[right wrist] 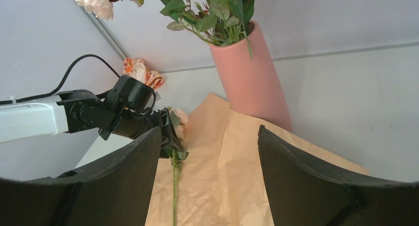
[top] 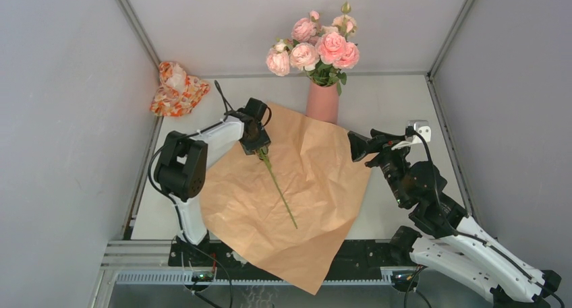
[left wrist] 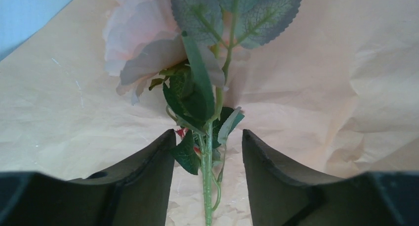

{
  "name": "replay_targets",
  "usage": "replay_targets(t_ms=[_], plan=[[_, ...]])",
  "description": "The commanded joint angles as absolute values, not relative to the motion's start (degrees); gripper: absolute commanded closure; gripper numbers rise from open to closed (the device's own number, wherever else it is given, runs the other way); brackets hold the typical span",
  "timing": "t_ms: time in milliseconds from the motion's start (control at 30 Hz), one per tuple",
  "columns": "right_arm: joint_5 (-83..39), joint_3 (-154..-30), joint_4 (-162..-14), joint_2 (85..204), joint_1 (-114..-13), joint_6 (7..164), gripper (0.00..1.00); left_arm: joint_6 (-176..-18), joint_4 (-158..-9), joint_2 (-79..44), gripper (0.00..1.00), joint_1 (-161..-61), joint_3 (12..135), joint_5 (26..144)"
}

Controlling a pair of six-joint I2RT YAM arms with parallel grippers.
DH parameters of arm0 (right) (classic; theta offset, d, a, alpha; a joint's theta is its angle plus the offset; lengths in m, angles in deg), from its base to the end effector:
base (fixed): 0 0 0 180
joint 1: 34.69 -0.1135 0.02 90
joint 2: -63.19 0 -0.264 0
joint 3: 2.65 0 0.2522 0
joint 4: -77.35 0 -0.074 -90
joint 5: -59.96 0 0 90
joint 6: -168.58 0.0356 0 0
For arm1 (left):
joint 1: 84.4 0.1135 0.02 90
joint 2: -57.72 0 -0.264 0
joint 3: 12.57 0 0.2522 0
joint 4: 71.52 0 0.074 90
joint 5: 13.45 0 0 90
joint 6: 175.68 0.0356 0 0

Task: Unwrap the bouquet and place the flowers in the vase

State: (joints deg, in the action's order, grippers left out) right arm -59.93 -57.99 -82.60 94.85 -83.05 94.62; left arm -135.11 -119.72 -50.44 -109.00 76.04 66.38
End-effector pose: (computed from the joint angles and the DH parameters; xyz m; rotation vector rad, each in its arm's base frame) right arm 0.1002 0.0860 0.3600 -0.0076 1.5371 0.5055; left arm 0.3492 -0.1530 0.1790 -0.6321 2.6496 -0.1289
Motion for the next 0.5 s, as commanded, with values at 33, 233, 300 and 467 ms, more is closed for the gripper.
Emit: replay_targets(t_ms=[33, 233, 300, 467], plan=[[-60.2, -58.3, -82.6, 94.4, -82.6, 95.6, 0.20, -133.6, -119.7, -51.3, 0.47, -108.7, 79.2, 66.6], [-60.2, -58.3, -81.7, 93.9, -81.9, 95.7, 0.20, -133.4, -119.2, -51.8, 0.62, -108.7, 78.9, 67.0], [-60.2, -58.3, -81.5, 93.9, -81.8, 95.9, 0.20, -133.4, -119.1, -52.0, 0.67, -108.7, 78.8, 67.2], [-60.0, -58.3, -80.9, 94.0, -81.5, 96.3, 0.20, -133.6, -119.0, -52.5, 0.75, -108.7, 78.5, 67.5]])
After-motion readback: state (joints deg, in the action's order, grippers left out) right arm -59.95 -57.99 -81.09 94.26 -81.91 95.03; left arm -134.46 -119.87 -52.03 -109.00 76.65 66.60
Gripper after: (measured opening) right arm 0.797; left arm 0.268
